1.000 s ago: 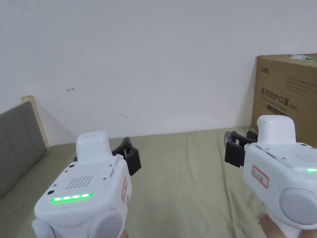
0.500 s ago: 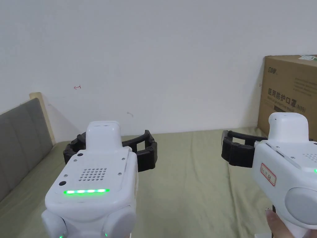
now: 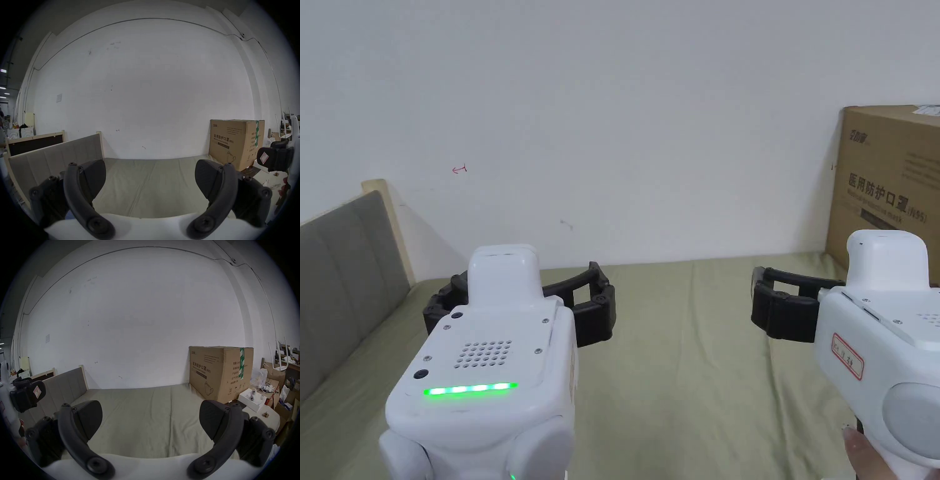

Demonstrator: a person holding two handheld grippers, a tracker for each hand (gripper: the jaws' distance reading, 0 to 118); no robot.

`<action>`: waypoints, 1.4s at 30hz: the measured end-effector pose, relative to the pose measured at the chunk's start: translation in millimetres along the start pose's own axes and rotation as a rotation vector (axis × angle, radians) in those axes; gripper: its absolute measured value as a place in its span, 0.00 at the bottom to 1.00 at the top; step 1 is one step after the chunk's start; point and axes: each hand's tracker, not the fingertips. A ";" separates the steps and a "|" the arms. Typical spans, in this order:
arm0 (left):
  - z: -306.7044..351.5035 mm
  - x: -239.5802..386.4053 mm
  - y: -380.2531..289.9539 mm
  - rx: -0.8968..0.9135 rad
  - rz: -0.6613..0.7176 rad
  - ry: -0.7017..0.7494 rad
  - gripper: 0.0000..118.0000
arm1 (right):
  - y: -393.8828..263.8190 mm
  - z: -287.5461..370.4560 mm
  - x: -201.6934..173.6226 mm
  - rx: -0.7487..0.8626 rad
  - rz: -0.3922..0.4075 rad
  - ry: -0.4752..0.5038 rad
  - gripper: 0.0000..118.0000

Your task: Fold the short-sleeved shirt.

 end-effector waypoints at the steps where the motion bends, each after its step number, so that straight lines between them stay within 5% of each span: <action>1: -1.1 -1.3 0.4 -0.005 0.008 0.000 0.95 | -0.3 -0.2 -0.6 -0.001 0.001 0.000 0.99; 10: -9.7 -15.0 -2.2 -0.043 0.101 -0.010 0.95 | -2.1 -1.1 -8.2 -0.002 0.033 0.003 0.99; 42: -19.9 -9.3 -13.5 -0.123 0.065 0.022 0.94 | -17.7 -21.1 -20.0 -0.081 0.008 0.006 0.99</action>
